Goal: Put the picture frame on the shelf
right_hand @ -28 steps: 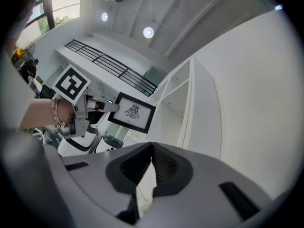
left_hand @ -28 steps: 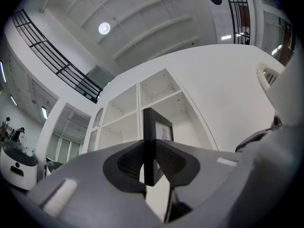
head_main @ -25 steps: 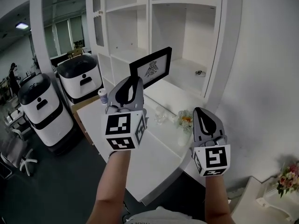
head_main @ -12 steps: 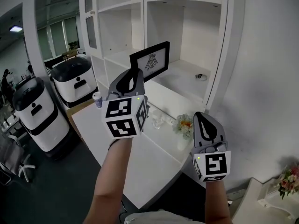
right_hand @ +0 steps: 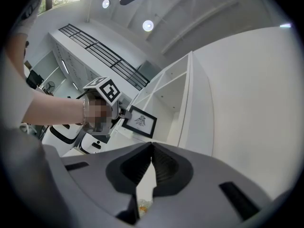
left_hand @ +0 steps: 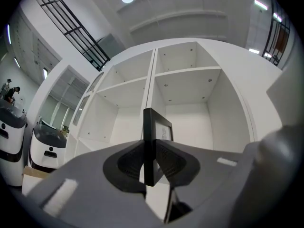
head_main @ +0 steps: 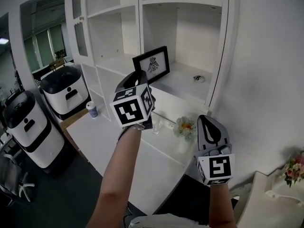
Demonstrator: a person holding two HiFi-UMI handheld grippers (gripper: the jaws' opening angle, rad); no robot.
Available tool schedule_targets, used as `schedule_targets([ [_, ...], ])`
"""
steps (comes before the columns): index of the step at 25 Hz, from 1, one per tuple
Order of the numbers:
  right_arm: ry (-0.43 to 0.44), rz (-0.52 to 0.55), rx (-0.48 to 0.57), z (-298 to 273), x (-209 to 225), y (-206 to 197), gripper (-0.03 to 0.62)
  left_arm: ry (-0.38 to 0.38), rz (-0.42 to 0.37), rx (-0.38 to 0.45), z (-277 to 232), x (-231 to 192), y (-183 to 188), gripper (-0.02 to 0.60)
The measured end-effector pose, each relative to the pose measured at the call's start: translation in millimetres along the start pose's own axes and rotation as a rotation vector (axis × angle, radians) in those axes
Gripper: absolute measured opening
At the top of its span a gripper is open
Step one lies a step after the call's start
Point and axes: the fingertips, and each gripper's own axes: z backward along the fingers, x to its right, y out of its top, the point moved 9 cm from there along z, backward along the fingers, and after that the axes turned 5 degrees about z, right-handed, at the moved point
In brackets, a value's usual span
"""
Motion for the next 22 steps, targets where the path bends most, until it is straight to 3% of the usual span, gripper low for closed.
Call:
schedule_targets([
  [22,-0.077,0.016,-0.065,10.3,-3.9,0.2,0.009,0.110,0.054,-0.114,-65.9,18.6,-9.3,0.080],
])
